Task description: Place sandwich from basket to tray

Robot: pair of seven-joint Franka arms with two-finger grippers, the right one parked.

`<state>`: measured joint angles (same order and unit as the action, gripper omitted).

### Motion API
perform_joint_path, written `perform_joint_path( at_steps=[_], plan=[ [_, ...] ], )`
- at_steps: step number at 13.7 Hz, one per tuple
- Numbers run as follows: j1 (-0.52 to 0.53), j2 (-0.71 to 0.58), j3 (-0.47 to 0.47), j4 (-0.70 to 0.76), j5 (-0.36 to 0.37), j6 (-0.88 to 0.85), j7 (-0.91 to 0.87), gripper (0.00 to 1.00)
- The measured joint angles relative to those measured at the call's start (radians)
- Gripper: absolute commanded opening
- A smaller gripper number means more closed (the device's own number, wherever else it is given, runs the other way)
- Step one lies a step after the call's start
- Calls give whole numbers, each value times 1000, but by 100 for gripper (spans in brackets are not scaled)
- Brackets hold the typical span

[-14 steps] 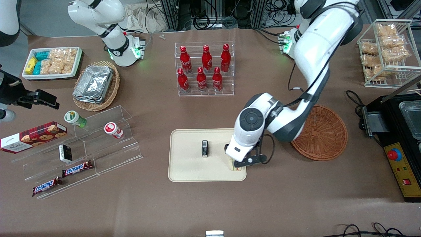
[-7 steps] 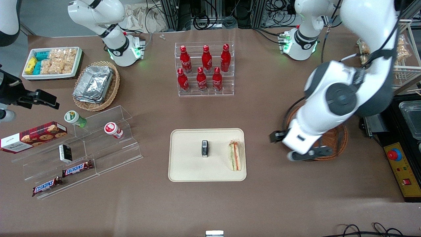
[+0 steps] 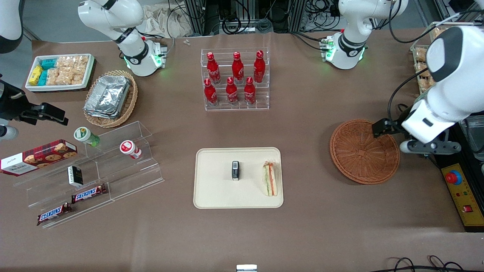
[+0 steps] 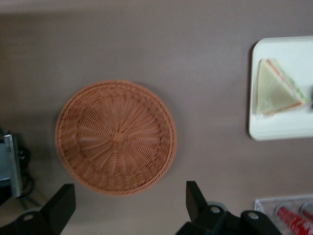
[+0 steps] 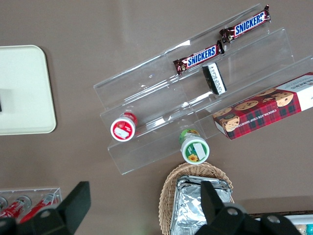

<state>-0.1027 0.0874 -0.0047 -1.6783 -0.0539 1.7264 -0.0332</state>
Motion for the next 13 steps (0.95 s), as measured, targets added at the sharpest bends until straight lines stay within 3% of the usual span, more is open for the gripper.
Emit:
perform_joint_path(
  at_steps=[4, 9, 13],
  plan=[
    [-1, -7, 2, 11, 1, -8, 14, 100],
    [-6, 1, -31, 14, 120, -10, 60, 100],
    [-5, 1, -26, 69, 135, -62, 106, 100]
  ],
)
